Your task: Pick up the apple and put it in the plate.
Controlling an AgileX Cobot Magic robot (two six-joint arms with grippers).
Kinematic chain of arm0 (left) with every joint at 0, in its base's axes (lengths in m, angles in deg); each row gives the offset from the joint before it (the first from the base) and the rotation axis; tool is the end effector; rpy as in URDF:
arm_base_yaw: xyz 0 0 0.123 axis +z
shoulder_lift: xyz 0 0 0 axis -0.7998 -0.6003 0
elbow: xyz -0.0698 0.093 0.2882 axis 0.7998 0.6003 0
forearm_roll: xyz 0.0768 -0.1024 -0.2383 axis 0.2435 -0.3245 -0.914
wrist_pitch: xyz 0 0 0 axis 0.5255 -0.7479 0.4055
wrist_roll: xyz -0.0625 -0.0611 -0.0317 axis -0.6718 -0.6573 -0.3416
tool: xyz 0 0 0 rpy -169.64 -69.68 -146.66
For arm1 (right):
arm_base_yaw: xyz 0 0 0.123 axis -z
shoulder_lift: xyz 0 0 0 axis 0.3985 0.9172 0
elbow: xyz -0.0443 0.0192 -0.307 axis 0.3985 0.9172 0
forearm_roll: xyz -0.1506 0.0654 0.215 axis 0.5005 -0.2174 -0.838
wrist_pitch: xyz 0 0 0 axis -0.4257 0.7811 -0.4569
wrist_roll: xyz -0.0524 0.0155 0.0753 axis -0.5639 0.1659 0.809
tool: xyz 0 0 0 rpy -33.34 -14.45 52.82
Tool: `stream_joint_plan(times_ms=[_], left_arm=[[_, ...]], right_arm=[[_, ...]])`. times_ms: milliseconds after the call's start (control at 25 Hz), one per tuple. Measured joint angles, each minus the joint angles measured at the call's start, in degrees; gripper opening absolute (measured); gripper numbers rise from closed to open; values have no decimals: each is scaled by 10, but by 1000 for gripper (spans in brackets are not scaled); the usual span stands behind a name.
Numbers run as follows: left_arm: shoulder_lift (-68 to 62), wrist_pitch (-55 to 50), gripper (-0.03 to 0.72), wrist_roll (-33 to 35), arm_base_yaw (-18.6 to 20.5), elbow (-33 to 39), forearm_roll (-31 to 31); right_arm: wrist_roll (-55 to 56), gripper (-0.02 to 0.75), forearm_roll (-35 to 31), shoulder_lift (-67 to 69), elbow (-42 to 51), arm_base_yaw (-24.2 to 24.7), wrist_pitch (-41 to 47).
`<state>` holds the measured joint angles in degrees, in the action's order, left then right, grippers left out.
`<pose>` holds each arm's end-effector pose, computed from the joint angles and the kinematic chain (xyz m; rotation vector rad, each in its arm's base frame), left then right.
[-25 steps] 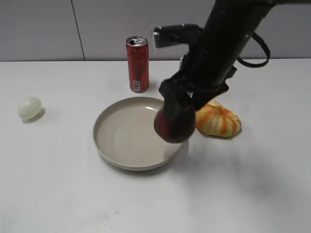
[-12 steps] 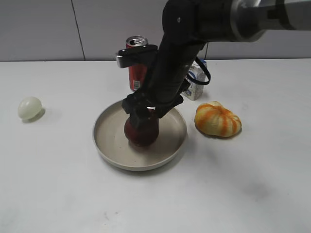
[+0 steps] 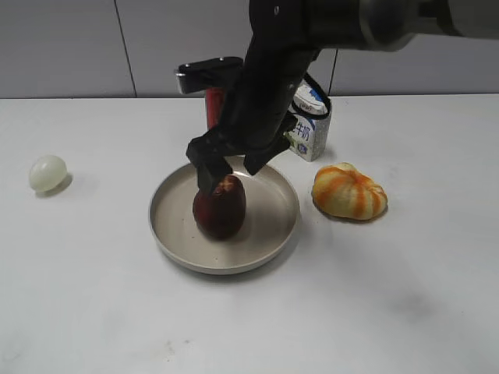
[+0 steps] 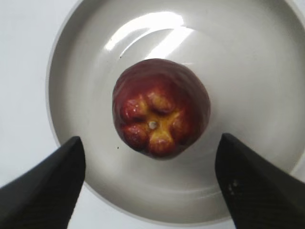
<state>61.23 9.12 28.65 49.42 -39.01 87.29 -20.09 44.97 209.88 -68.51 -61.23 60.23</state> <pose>-0.0130 -0.0007 0.2880 0.1867 2.0068 0.0135 0.3731 0.3087 0.2120 -0.9564 2.7310 0.3752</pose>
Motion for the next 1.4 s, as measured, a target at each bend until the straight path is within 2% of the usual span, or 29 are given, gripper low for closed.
stream_joint_plan(times_ms=[280,480,600,720,1160,1400], left_arm=[[0,0,239,0,0,0,0],[0,0,239,0,0,0,0],[0,0,239,0,0,0,0],[0,0,239,0,0,0,0],[0,0,239,0,0,0,0],[0,0,239,0,0,0,0]], right_arm=[[40,676,51,-95,-50,24,97],[58,676,64,-177,-2,112,134],[62,671,72,-234,75,170,137],[67,665,79,-306,165,195,138],[84,627,72,-625,499,197,89],[85,610,80,-840,618,197,79]])
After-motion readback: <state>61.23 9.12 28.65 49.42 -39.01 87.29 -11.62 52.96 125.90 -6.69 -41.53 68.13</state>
